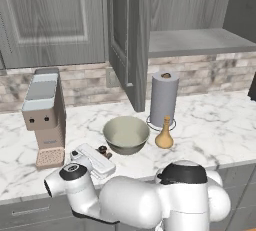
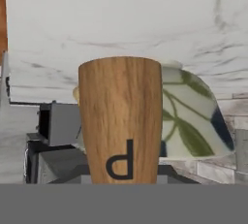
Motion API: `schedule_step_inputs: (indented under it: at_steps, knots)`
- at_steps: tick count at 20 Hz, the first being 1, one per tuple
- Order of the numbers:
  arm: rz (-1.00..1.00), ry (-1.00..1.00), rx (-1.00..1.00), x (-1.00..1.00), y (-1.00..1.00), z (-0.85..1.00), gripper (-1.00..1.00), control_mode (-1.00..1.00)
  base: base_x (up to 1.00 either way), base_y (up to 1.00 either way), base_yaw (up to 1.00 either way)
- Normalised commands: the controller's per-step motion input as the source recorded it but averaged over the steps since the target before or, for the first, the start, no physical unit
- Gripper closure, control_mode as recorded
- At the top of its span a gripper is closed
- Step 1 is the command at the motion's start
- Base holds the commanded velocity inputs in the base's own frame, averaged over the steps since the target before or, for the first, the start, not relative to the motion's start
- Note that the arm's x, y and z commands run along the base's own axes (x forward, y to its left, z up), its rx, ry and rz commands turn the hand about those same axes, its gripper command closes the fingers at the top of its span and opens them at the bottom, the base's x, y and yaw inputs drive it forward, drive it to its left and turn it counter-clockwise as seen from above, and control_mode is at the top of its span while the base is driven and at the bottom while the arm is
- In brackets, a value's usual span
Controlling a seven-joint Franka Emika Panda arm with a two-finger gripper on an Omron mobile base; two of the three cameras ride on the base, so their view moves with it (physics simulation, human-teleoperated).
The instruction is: Retrieve the bottle and the shaker from the cabinet and place them next to the mixing bowl on the counter. Then add garlic from the fridge to the mixing bowl.
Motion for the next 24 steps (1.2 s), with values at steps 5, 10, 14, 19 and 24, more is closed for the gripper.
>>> schedule_step_inputs:
  at_steps: [5, 10, 14, 19, 24]
  knots:
    - [0.0, 0.0, 0.0, 0.21, 0.04, -0.24, 1.0, -1.0, 0.0, 0.0, 0.0]
    - [0.0, 0.0, 0.0, 0.18, 0.0, -0.26, 1.0, -1.0, 0.0, 0.0, 0.0]
    - [0.0, 0.0, 0.0, 0.12, 0.0, -0.21, 1.0, -1.0, 0.0, 0.0, 0.0]
    - [0.0, 0.0, 0.0, 0.14, 0.0, -0.2, 1.0, -1.0, 0.0, 0.0, 0.0]
    - [0.0, 0.0, 0.0, 0.16, 0.0, -0.18, 1.0, -1.0, 0.0, 0.0, 0.0]
